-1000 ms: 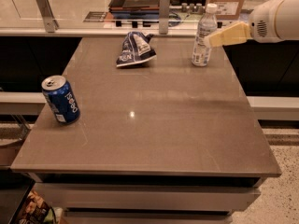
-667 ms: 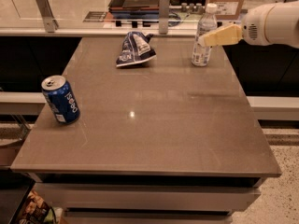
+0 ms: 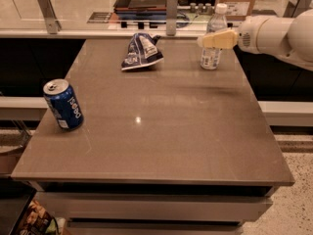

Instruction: Move blue plastic bottle near pepsi can

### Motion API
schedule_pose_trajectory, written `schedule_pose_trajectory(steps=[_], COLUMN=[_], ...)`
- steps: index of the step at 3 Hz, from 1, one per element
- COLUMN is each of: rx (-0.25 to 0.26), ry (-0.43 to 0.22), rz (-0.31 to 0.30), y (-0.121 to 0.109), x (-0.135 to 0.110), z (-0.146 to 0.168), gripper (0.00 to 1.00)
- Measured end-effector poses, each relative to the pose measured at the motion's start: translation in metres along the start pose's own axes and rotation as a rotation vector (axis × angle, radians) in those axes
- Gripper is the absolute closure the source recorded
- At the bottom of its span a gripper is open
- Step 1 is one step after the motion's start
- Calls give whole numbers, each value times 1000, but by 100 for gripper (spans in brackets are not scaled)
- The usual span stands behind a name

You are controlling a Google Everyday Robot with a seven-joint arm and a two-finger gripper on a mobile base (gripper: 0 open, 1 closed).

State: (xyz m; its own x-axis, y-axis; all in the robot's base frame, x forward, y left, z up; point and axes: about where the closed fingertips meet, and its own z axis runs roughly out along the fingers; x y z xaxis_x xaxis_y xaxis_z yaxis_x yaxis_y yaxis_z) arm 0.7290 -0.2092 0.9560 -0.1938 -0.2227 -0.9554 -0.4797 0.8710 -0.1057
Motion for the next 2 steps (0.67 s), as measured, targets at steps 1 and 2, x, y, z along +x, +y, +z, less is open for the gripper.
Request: schedule_pose_trajectory(steps=[1,2], rx=[-21,-53], ry=[-40,-54], rz=[34,62], y=[-4,-3], x=[7,14], z=[28,51], gripper=[0,0])
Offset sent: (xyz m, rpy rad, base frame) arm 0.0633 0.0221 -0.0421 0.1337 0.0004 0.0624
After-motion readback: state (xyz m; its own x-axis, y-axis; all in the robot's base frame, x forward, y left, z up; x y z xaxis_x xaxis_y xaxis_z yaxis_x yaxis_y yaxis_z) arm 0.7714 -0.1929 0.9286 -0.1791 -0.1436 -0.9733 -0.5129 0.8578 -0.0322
